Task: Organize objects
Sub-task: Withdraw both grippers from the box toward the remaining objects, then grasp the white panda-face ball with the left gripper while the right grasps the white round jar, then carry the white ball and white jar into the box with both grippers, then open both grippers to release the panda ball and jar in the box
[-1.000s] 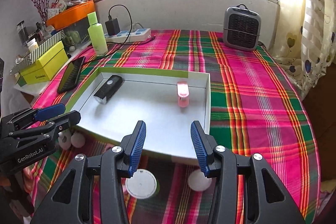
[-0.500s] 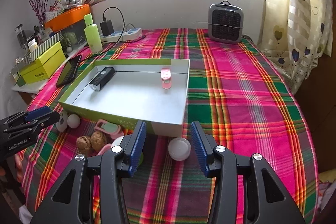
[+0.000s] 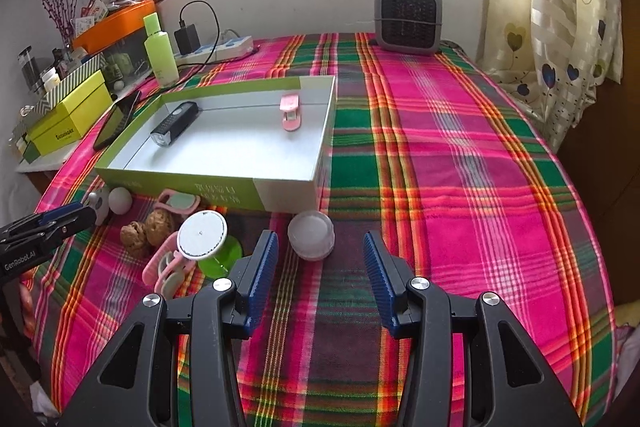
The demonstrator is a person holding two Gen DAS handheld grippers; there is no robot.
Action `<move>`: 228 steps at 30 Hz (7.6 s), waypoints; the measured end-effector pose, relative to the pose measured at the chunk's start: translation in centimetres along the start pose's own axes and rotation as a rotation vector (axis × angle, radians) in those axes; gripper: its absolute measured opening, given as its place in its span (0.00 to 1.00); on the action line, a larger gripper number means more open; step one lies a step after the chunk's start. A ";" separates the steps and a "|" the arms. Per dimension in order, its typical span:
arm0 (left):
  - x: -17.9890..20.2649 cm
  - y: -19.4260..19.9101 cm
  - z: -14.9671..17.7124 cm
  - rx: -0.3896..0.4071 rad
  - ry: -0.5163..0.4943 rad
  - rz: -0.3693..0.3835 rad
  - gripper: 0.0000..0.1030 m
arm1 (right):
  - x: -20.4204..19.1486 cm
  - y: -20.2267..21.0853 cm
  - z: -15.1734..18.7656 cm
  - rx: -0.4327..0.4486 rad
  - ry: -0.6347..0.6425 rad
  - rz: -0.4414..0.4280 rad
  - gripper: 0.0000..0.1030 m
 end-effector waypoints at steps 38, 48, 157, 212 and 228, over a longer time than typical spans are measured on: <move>-1.9 -1.8 -1.0 -0.018 0.044 -0.005 0.47 | -0.6 -3.3 -0.5 -0.073 0.074 0.061 0.45; -1.9 -1.9 -1.0 -0.012 0.055 0.001 0.47 | -0.6 -3.3 -0.5 -0.073 0.064 0.050 0.45; 3.8 -13.2 -12.0 -0.116 -0.045 0.133 0.43 | -7.2 -9.1 -8.2 -0.065 0.190 -0.100 0.28; 3.9 -10.7 -11.6 -0.077 -0.052 0.080 0.45 | -6.6 -7.0 -8.1 0.003 0.167 -0.053 0.46; 4.0 -6.9 -9.6 -0.031 -0.063 0.050 0.45 | -5.9 -4.3 -6.9 0.022 0.126 -0.048 0.46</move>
Point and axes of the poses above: each gripper's, at about its wrist camera, not at the fingertips, and y roughly against the way its jaws point, x to its right, z to its underside, the point moved 8 cm from there along -y, roughly the way its jaws point, and after that the axes turned 12 degrees about z, right-handed, at the moved point
